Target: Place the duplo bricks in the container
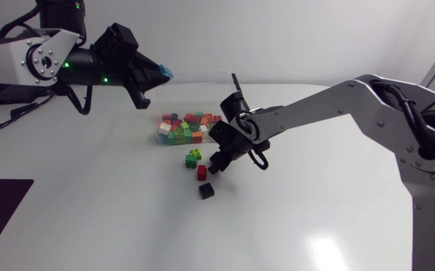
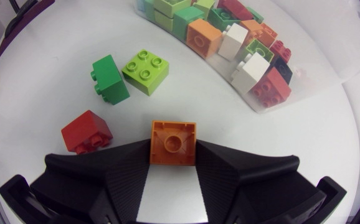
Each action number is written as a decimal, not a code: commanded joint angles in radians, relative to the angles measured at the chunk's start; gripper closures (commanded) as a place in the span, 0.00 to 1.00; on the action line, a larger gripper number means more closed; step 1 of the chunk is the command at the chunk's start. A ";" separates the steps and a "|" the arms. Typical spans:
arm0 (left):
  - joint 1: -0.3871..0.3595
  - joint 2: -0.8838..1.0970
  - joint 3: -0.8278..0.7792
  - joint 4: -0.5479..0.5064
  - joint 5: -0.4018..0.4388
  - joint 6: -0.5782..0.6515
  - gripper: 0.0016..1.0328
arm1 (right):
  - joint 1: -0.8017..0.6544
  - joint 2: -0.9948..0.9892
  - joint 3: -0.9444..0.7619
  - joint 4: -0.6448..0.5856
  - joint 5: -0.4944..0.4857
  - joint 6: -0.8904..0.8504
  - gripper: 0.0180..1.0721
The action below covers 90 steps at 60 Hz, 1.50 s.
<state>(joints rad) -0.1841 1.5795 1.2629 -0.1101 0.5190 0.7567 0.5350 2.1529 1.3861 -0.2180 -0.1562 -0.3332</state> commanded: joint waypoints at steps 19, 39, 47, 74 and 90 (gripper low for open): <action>-0.003 0.251 0.236 0.078 -0.099 -0.166 0.74 | 0.003 -0.176 -0.090 -0.023 -0.005 0.006 0.77; -0.032 0.376 0.352 0.095 -0.231 -0.207 0.04 | -0.006 -0.384 -0.111 -0.095 -0.013 0.002 0.77; -0.025 0.341 0.311 0.099 -0.238 -0.204 0.04 | -0.020 -0.441 -0.070 -0.141 -0.026 0.000 0.77; -0.037 0.001 -0.065 -0.011 -0.149 0.020 0.04 | -0.043 -0.438 0.123 -0.153 -0.052 0.022 0.77; -0.087 -0.038 -0.201 -0.083 -0.128 0.170 0.04 | -0.046 -0.317 0.255 -0.098 -0.059 0.051 0.77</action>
<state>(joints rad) -0.2539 1.5547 1.1042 -0.1711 0.3843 0.8608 0.4946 1.7752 1.6001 -0.3294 -0.2104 -0.3103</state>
